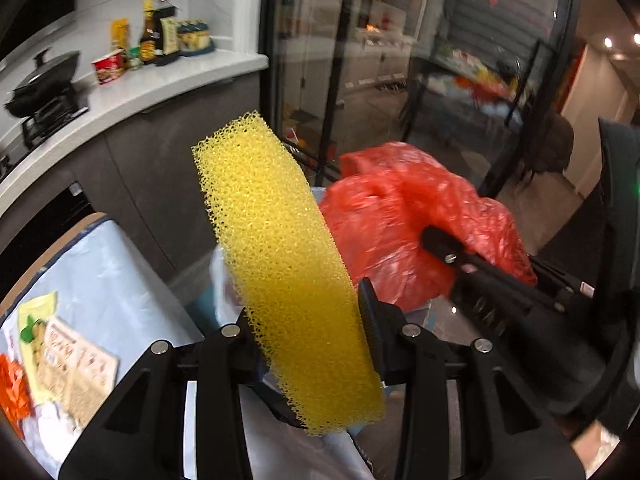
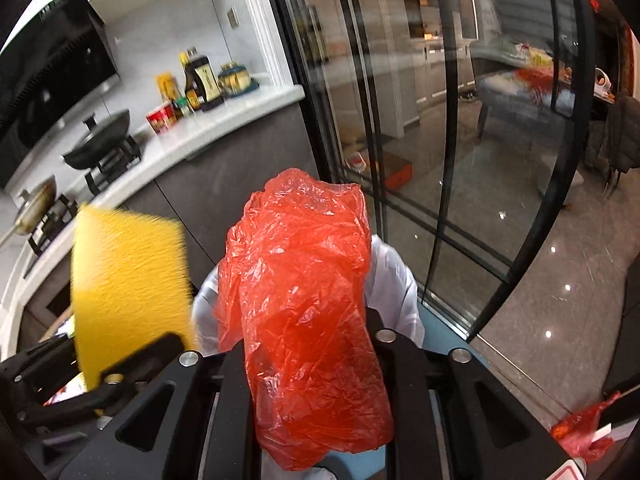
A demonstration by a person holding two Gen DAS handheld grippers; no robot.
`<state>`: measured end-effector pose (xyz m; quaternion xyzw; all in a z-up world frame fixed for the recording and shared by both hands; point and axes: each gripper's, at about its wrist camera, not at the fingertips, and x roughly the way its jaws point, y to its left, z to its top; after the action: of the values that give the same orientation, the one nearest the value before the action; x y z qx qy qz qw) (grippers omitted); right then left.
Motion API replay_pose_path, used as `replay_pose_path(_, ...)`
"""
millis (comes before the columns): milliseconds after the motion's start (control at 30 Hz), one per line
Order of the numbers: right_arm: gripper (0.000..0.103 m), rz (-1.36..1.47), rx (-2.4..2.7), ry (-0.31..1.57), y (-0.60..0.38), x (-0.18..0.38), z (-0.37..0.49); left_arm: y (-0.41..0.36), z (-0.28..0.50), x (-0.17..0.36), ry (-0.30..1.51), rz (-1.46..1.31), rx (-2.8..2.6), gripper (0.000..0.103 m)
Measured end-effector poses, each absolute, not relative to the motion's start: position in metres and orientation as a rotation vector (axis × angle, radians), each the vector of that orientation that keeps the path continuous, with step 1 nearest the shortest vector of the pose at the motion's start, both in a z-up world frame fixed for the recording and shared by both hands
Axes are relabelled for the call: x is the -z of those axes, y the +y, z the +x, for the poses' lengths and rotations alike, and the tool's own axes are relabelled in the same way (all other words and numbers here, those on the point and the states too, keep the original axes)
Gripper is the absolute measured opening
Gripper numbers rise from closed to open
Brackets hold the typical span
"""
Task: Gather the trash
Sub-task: 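Carry the red bag and yellow sponge with both tools to the bin, then open both tools over the bin to drop the bag and sponge, then move the right tool to the white tissue and close on it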
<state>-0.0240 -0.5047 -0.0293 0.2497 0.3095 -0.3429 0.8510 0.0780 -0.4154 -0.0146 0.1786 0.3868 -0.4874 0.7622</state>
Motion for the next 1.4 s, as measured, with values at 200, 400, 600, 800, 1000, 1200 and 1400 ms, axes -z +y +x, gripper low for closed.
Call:
replay_pose_path(200,0.049,0.57,0.782,0.643,-0.518,0.045,-0.035,-0.435,0.09,0.04,0.862,0.394,1.039,0.038)
replay_pose_path(400,0.057,0.589,0.799,0.637,-0.52,0.046,-0.047,-0.432,0.095,0.041,0.821,0.377,0.966,0.081)
replay_pose_path(600,0.069,0.546,0.776,0.619,-0.518,0.036,-0.04,-0.411,0.108,0.032,0.819,0.313,0.921,0.089)
replay_pose_path(800,0.074,0.526,0.728,0.554,-0.497,0.012,-0.038,-0.379,0.112,0.016,0.782,0.298,0.868,0.091)
replay_pose_path(1000,0.075,0.503,0.65,0.523,-0.463,-0.01,-0.035,-0.326,0.116,0.009,0.807,0.258,0.77,0.092)
replay_pose_path(1200,0.075,0.467,0.558,0.528,-0.417,-0.022,-0.029,-0.254,0.125,0.01,0.853,0.195,0.626,0.092)
replay_pose_path(1400,0.075,0.427,0.456,0.562,-0.37,-0.025,-0.019,-0.177,0.124,0.013,0.854,0.19,0.458,0.092)
